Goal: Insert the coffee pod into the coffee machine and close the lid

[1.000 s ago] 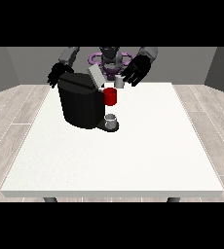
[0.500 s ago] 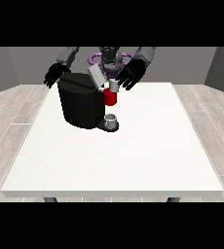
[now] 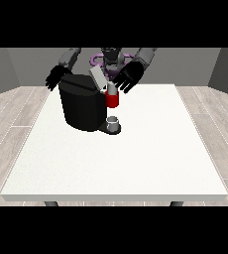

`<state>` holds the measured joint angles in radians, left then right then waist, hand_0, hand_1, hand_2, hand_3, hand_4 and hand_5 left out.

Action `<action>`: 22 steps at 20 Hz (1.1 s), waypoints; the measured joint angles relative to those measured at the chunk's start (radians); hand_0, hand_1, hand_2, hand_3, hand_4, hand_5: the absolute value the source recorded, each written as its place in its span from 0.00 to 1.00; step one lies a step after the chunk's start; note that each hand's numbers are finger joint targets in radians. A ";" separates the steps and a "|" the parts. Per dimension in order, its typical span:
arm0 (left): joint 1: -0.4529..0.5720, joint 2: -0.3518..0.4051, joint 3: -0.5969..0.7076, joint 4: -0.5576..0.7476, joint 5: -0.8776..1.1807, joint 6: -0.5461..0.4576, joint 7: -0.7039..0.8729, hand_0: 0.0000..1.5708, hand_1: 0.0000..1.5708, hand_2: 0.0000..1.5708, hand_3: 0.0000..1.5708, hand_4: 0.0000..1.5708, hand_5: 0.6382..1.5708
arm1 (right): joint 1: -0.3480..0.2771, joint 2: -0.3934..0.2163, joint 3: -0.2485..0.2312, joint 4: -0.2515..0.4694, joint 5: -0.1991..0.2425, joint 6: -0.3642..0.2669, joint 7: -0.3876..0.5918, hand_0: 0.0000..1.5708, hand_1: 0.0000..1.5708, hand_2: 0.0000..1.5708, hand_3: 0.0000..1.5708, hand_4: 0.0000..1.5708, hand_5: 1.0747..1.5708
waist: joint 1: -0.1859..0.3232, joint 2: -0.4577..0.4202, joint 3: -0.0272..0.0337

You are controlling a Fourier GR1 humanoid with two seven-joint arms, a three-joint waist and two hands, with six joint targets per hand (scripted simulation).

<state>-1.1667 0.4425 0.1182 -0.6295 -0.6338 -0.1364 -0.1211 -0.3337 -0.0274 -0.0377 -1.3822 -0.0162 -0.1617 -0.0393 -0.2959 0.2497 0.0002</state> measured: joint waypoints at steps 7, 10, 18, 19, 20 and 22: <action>0.002 0.009 0.003 0.010 -0.011 0.000 -0.008 0.77 0.77 0.81 0.77 0.33 1.00 | 0.019 -0.019 -0.016 -0.013 -0.022 0.025 -0.004 0.00 0.00 0.00 0.00 0.29 1.00 | -0.007 0.000 0.0000; -0.002 0.003 0.002 0.011 -0.015 0.000 -0.006 0.74 0.74 0.79 0.75 0.31 1.00 | 0.026 -0.018 -0.017 -0.007 -0.020 0.023 -0.016 0.00 0.00 0.00 0.00 0.28 1.00 | -0.002 0.004 0.0002; 0.002 -0.018 0.001 0.014 -0.022 0.003 0.001 0.78 0.78 0.81 0.75 0.31 1.00 | 0.041 -0.010 -0.016 0.002 -0.016 0.016 -0.036 0.00 0.00 0.00 0.00 0.26 1.00 | 0.004 0.005 0.0009; -0.001 -0.022 0.001 0.011 -0.023 0.005 -0.002 0.78 0.78 0.81 0.74 0.31 1.00 | 0.027 -0.011 -0.024 0.005 -0.020 0.012 -0.034 0.00 0.00 0.00 0.00 0.27 1.00 | 0.010 0.012 0.0013; 0.001 -0.023 0.001 0.011 -0.023 0.003 -0.004 0.78 0.78 0.80 0.73 0.30 1.00 | 0.029 -0.014 -0.027 0.008 -0.020 0.011 -0.032 0.00 0.00 0.00 0.00 0.23 1.00 | 0.013 0.010 0.0018; -0.001 -0.024 0.003 0.016 -0.023 0.001 0.004 0.77 0.77 0.79 0.72 0.29 1.00 | 0.032 -0.010 -0.023 0.010 -0.017 0.008 -0.033 0.00 0.00 0.00 0.00 0.25 1.00 | 0.010 0.010 0.0014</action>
<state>-1.1677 0.4183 0.1216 -0.6137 -0.6572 -0.1356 -0.1171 -0.3021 -0.0372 -0.0608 -1.3726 -0.0337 -0.1538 -0.0726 -0.2857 0.2600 0.0016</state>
